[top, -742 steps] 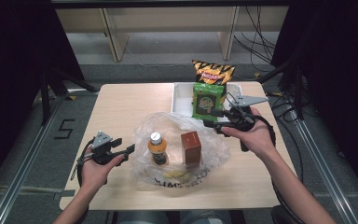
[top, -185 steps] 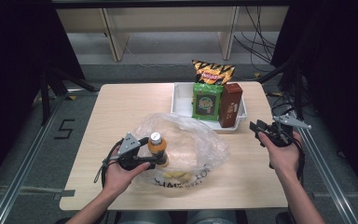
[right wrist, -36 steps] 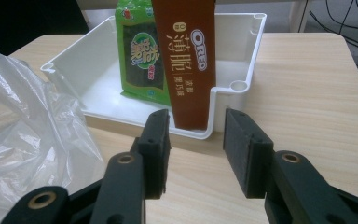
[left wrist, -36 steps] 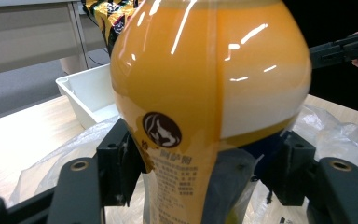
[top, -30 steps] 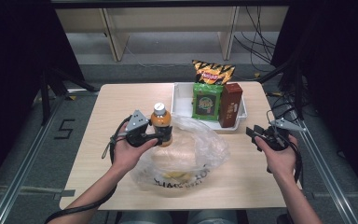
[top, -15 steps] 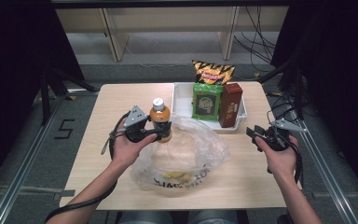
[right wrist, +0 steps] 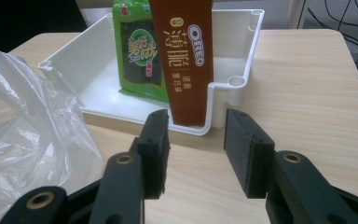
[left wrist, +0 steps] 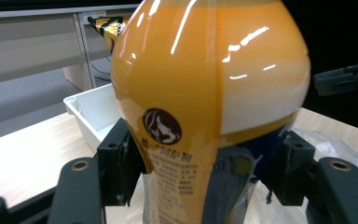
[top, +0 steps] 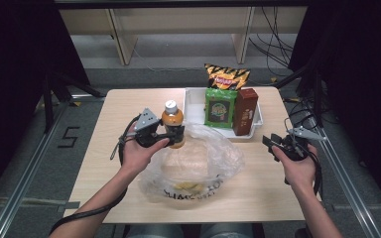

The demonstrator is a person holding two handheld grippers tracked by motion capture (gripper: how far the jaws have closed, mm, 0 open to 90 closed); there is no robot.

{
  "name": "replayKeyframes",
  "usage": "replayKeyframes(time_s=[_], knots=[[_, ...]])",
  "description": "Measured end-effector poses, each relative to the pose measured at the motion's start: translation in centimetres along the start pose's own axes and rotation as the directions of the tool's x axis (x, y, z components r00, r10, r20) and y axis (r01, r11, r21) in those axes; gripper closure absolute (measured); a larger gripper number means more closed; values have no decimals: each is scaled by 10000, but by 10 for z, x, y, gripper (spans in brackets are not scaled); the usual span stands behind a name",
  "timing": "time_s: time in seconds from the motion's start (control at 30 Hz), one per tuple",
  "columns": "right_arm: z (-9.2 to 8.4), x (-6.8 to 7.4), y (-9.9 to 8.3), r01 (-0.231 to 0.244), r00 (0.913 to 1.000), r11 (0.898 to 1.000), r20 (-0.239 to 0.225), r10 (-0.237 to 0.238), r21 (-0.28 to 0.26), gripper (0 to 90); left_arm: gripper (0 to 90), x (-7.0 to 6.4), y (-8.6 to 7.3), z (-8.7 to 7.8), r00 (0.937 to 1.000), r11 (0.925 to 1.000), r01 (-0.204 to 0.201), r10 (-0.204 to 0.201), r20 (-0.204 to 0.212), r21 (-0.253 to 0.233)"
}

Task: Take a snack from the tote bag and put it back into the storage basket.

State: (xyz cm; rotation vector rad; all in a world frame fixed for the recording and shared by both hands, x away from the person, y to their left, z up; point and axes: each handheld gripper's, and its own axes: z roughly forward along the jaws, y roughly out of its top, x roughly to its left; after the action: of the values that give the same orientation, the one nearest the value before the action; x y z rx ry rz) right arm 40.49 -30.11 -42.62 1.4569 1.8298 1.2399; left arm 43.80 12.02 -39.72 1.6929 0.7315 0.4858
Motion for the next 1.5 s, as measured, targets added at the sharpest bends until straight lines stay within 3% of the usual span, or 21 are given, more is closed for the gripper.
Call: replayKeyframes(time_s=[0.17,0.2,0.3,0.33,0.43,0.57,0.77,0.97,1.2,1.23,1.33,1.4,1.47,1.5], knots=[[-1,-1,0,118,9999,9999,13,-118,94,605,369,-1,4,2,10000,10000,26,-25,50,-65],[-1,2,-1,-292,9996,9995,-39,293,149,605,369,-1,5,3,9999,9999,56,-54,118,-158],[-2,2,-1,-287,9996,9994,4,287,171,605,369,-3,8,3,9999,9999,29,-27,107,-155],[-1,-2,-1,209,9998,9998,-50,-209,49,605,369,-3,9,3,9999,9999,-1,4,130,-173],[-1,0,-1,-121,9999,9999,-22,121,117,604,369,-5,11,4,9998,9997,8,-4,190,-226],[0,-2,-2,116,9999,9999,-32,-116,23,602,369,-6,13,7,9996,9995,7,1,277,-314],[0,-1,-2,-38,9999,10000,-100,38,5,601,370,-8,16,7,9996,9996,18,-11,284,-273],[0,-3,-2,156,9999,9999,24,-157,59,600,370,-9,26,4,9994,9988,-83,98,327,-482],[0,-2,-2,93,10000,9999,-35,-93,96,600,370,-7,38,7,9994,9978,-162,181,290,-644],[0,0,-3,-145,9999,9998,13,145,120,600,370,-6,39,7,9994,9978,-160,179,279,-651],[1,-3,-3,165,9999,9999,-6,-165,28,600,370,-6,42,10,9995,9975,-186,202,239,-681],[0,-2,-3,75,9999,9999,88,-76,119,599,370,-6,43,12,9995,9974,-182,199,237,-700],[-2,1,-3,-336,9994,9992,124,334,229,599,370,-5,44,14,9994,9972,-229,246,232,-705],[-1,0,-3,-148,9998,9997,114,145,185,599,370,-5,44,15,9995,9973,-202,217,212,-699]])
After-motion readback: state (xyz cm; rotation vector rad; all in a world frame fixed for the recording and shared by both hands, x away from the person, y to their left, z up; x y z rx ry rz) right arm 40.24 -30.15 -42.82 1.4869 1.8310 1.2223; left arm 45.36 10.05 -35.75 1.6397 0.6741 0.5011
